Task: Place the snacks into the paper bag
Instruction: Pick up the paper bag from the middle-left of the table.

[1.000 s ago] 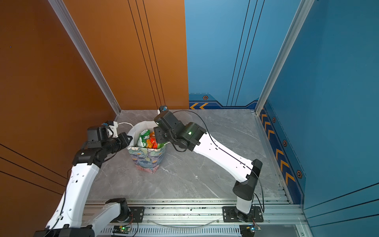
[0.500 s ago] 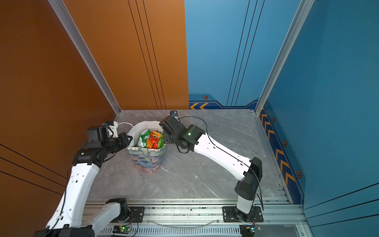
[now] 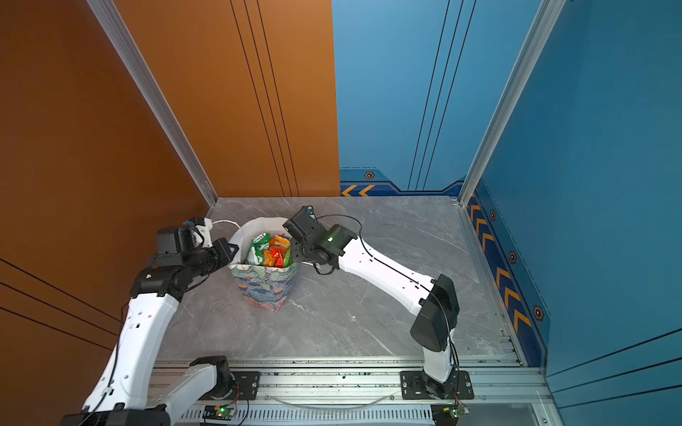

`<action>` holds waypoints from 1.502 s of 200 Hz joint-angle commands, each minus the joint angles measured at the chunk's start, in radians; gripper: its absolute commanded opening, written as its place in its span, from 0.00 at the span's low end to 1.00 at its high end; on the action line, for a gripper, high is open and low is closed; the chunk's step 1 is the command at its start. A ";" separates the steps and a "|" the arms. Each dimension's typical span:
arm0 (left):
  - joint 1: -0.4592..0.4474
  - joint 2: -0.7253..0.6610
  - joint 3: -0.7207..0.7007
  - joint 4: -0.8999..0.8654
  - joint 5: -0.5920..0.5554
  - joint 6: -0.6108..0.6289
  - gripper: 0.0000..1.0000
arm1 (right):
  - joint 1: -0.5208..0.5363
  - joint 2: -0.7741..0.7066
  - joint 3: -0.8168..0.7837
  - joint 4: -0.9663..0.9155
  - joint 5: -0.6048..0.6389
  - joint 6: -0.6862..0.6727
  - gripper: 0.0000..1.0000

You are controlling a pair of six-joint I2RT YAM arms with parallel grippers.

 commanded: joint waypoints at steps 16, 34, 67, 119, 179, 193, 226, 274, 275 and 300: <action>0.010 -0.016 -0.003 0.072 0.047 -0.007 0.06 | -0.007 0.022 0.036 -0.003 -0.032 -0.008 0.35; 0.007 -0.023 -0.004 0.071 0.024 -0.002 0.05 | 0.011 0.071 0.114 -0.081 0.013 -0.050 0.30; -0.003 -0.051 -0.010 0.071 -0.017 0.004 0.06 | 0.027 0.137 0.211 -0.159 0.030 -0.087 0.21; -0.036 -0.032 -0.008 0.068 -0.021 0.007 0.05 | 0.050 0.168 0.282 -0.210 0.075 -0.149 0.05; -0.151 -0.009 0.026 0.033 -0.113 0.013 0.04 | 0.031 0.111 0.306 -0.191 0.042 -0.208 0.00; -0.229 0.017 0.072 -0.004 -0.141 0.006 0.03 | 0.008 0.073 0.289 -0.177 0.028 -0.211 0.00; -0.405 0.038 0.177 -0.035 -0.262 -0.031 0.02 | -0.073 -0.048 0.171 -0.076 -0.068 -0.192 0.00; -0.558 0.132 0.319 -0.066 -0.372 -0.064 0.00 | -0.214 -0.226 0.015 0.034 -0.192 -0.152 0.00; -0.561 0.135 0.321 -0.067 -0.374 -0.066 0.00 | -0.216 -0.228 0.014 0.035 -0.193 -0.153 0.00; -0.642 0.194 0.364 -0.068 -0.431 -0.101 0.00 | -0.282 -0.290 -0.017 0.033 -0.221 -0.156 0.00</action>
